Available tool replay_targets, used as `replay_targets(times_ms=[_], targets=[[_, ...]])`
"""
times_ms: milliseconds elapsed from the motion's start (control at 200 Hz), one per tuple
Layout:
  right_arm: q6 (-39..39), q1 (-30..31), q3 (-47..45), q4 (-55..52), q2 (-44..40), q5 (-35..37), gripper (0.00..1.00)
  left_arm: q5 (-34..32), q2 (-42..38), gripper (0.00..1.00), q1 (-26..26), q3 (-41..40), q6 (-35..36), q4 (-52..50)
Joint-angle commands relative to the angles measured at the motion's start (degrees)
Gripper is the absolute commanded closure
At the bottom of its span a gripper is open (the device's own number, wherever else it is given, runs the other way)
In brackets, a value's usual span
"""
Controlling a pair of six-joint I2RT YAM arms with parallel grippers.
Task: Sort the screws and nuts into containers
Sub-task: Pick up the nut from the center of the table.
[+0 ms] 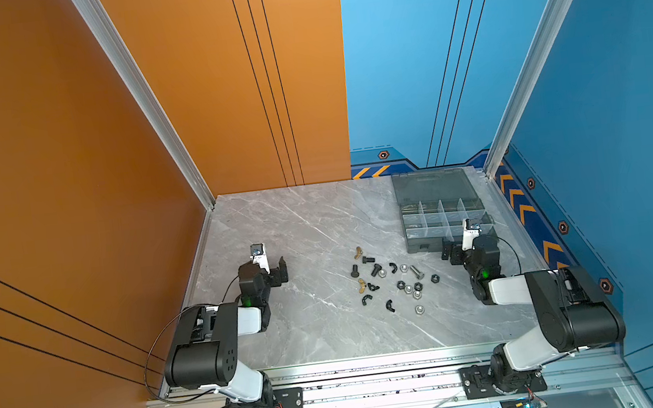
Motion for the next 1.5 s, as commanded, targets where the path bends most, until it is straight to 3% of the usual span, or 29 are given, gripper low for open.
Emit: replay_targets(times_ms=[0,200,280,896,1111,1261,1367,1497], targets=[[-0.27,0.04,0.89,1.47,0.67,0.78,0.01,-0.44,0.53,0.02,0.25,0.98,-0.09,0.07],[-0.18,-0.07,0.90,1.52,0.71,0.40,0.00,-0.75,0.62,0.02,0.13,1.11,-0.01,0.03],[-0.17,-0.18,1.00,1.47,0.67,0.40,0.00,-8.13,0.57,0.02,-1.74,1.27,-0.29,-0.30],[0.26,0.03,1.57,-0.22,-0.17,2.04,0.00,-7.94,-2.57,0.02,-1.85,2.03,0.06,-3.78],[2.57,0.86,10.00,-23.20,-8.63,5.18,0.00,-9.01,-14.33,0.02,-3.18,2.47,0.86,-13.28],[8.08,2.47,20.48,-43.93,-13.41,3.62,0.00,-8.13,-21.80,0.02,-3.61,7.11,-3.41,-23.77],[10.60,6.35,29.81,-58.31,-13.45,4.33,0.01,-6.84,-22.40,0.02,-4.22,12.79,-9.31,-34.37],[14.29,14.61,42.00,-73.28,-10.05,11.48,0.01,-3.11,-18.58,0.02,-5.14,22.06,-18.19,-50.88]])
